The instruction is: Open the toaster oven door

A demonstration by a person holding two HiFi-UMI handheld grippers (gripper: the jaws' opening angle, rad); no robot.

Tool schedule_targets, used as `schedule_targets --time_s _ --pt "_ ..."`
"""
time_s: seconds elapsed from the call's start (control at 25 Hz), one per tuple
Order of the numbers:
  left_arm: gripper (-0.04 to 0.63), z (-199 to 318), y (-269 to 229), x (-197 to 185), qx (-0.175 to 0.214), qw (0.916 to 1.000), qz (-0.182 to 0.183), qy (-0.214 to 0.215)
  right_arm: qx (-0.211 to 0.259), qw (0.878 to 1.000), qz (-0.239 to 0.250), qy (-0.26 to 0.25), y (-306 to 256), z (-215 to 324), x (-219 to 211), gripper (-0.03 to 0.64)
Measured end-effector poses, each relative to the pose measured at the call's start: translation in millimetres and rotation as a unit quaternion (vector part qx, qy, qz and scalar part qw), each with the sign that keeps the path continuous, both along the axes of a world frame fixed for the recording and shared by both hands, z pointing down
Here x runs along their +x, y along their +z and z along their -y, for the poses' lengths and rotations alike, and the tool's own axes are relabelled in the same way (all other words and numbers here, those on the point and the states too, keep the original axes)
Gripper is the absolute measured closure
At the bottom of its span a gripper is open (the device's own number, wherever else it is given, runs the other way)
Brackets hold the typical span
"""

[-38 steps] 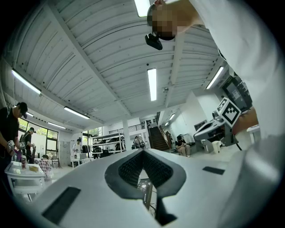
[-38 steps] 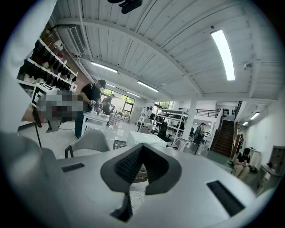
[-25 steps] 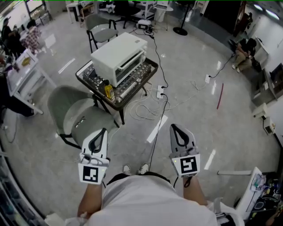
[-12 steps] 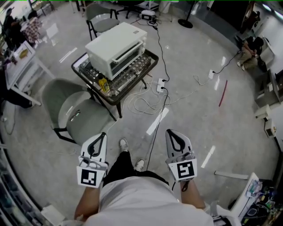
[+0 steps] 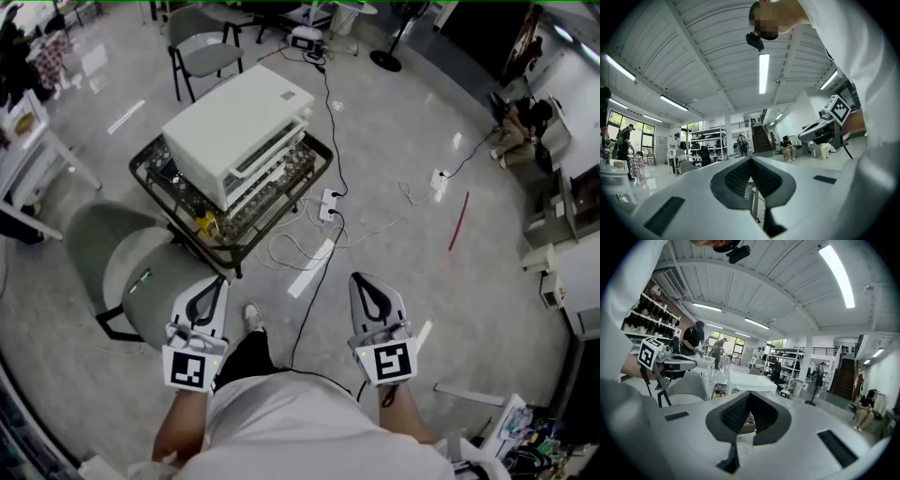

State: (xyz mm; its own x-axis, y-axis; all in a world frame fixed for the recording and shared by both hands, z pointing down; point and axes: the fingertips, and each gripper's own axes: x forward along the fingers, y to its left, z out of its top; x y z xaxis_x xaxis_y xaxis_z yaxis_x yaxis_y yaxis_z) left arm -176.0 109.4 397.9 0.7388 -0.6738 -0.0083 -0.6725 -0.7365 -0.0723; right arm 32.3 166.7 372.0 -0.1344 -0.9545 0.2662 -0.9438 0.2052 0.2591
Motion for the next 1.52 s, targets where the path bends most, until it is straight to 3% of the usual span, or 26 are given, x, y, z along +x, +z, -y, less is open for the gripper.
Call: schedule_targets --time_s 0.32,0.44,0.56,0.76,0.92,1.08,1.12,1.2,1.4,1.52 --pt "0.58 103.3 -5.5 26.5 0.004 0.9994 -0.002 0.035 0.002 1.0 -0.01 0.001 -18.6 99.1 -1.0 0.595" --pt "0.58 117.1 -4.6 44.7 -0.002 0.9984 -0.014 0.054 -0.006 1.0 -0.003 0.01 -13.5 112.0 6.7 0.595" --pt "0.58 124.7 0.8 63.8 -0.003 0.9974 0.009 0.072 -0.007 1.0 0.004 0.018 -11.8 122.9 20.1 0.594" --pt "0.58 157.2 6.5 84.2 -0.01 0.9987 0.025 0.042 -0.001 1.0 0.018 0.004 -10.5 146.3 39.1 0.595" --pt "0.578 183.7 9.3 101.6 -0.006 0.9981 0.058 0.02 0.019 0.999 0.026 -0.021 -22.6 172.3 55.4 0.594" --pt "0.575 207.0 33.3 128.0 -0.038 0.9927 0.109 0.036 0.032 0.998 0.037 -0.041 -26.1 195.4 73.0 0.595" --pt "0.559 213.9 40.7 135.0 -0.047 0.9904 0.124 0.04 0.033 0.998 0.04 -0.045 -25.1 199.1 76.2 0.595" --pt "0.397 226.8 55.8 149.1 -0.062 0.985 0.154 0.048 0.031 0.997 0.047 -0.052 -21.9 205.2 83.3 0.595" --pt "0.393 253.4 87.3 163.6 -0.081 0.9709 0.221 0.043 0.021 0.996 0.055 -0.07 -13.6 221.4 94.3 0.595" --pt "0.351 265.1 110.6 168.6 -0.11 0.9612 0.25 0.035 0.015 0.995 0.056 -0.081 -7.7 229.0 99.0 0.595"
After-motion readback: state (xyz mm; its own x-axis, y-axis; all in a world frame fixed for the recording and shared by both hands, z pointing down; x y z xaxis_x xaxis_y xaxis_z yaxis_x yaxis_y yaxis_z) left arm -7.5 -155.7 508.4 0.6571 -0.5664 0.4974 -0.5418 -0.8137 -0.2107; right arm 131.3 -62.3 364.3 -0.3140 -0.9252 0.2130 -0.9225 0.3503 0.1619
